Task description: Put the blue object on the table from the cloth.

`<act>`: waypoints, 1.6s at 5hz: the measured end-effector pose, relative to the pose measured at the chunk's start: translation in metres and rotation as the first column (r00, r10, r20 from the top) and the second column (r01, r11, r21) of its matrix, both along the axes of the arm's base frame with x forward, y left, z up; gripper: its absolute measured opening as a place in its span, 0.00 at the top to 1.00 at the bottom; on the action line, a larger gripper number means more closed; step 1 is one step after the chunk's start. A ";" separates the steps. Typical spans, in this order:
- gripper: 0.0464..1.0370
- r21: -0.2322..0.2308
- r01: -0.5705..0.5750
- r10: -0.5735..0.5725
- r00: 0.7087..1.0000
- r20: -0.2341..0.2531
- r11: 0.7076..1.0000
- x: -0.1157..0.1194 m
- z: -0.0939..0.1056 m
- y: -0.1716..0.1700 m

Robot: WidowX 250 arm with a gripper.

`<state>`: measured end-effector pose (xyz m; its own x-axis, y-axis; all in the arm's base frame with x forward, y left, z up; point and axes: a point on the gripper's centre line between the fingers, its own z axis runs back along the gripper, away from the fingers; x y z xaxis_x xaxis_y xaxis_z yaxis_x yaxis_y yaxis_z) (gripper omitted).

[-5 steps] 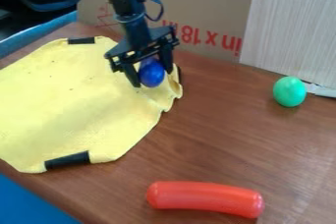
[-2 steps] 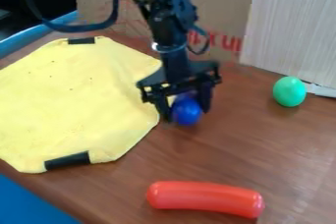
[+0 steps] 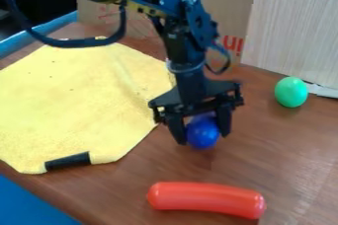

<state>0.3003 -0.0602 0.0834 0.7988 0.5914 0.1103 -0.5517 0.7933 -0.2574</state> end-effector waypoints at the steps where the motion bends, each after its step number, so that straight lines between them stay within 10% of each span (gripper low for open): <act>1: 0.19 0.021 0.010 -0.010 1.000 0.002 1.000 0.002 -0.008 -0.002; 2: 0.03 0.030 0.016 -0.016 1.000 -0.014 0.999 0.002 -0.015 -0.001; 4: 0.04 0.001 0.002 -0.002 0.999 -0.041 1.000 -0.005 -0.004 0.014; 7: 0.04 -0.110 0.051 -0.052 0.999 -0.009 0.993 -0.026 0.111 0.058; 8: 0.04 -0.112 0.061 -0.063 0.998 -0.017 0.992 -0.029 0.113 0.057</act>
<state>0.2716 -0.0032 0.1966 0.8359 0.5481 0.0300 -0.5081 0.7933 -0.3354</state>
